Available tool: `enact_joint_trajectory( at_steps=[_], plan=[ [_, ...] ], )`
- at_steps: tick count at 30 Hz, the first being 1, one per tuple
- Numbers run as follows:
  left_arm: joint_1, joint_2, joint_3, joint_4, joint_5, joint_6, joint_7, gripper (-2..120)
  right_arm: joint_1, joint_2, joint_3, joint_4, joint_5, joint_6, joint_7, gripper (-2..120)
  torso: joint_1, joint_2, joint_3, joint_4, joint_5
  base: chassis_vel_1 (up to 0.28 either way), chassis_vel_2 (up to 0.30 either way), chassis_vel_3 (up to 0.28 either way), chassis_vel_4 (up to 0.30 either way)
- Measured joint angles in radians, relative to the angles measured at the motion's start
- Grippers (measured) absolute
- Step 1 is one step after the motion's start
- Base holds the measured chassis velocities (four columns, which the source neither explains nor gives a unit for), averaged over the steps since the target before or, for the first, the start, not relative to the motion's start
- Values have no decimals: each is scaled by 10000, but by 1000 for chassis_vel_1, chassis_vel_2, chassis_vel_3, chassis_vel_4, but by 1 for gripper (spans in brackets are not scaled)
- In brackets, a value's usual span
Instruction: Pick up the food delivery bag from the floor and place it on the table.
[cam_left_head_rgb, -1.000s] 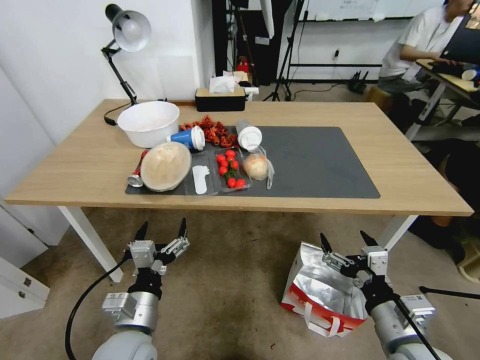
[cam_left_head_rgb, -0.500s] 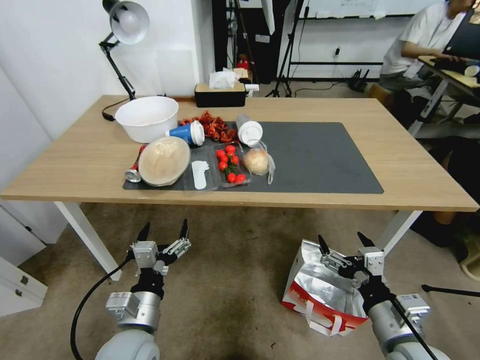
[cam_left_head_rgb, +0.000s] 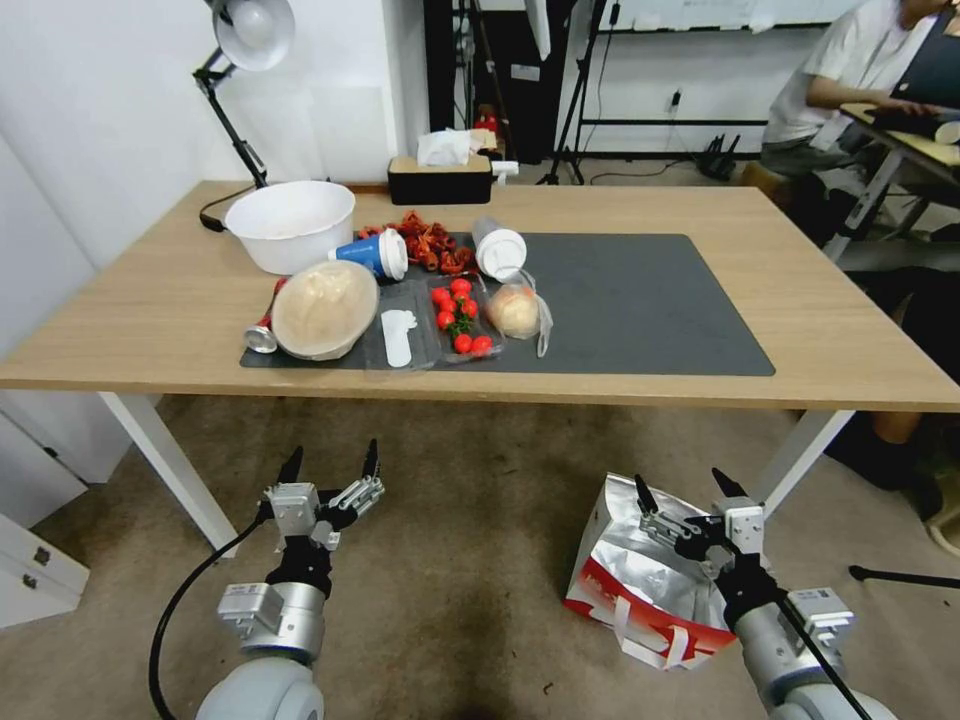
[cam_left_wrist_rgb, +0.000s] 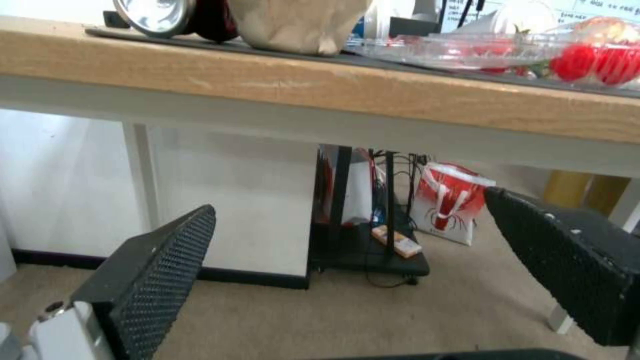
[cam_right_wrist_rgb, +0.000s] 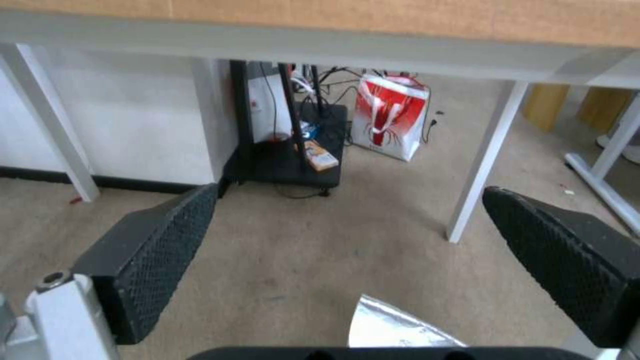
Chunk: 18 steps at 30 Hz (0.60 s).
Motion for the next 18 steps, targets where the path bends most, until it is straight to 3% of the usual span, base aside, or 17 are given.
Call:
enact_joint_trajectory(
  at_steps=[18],
  plan=[
    [-92, 61, -31, 110, -50, -71, 51, 100, 62, 79, -23, -139, -85, 38, -43, 100, -295, -741, -444, 0, 0, 0, 0, 0, 0]
  ],
)
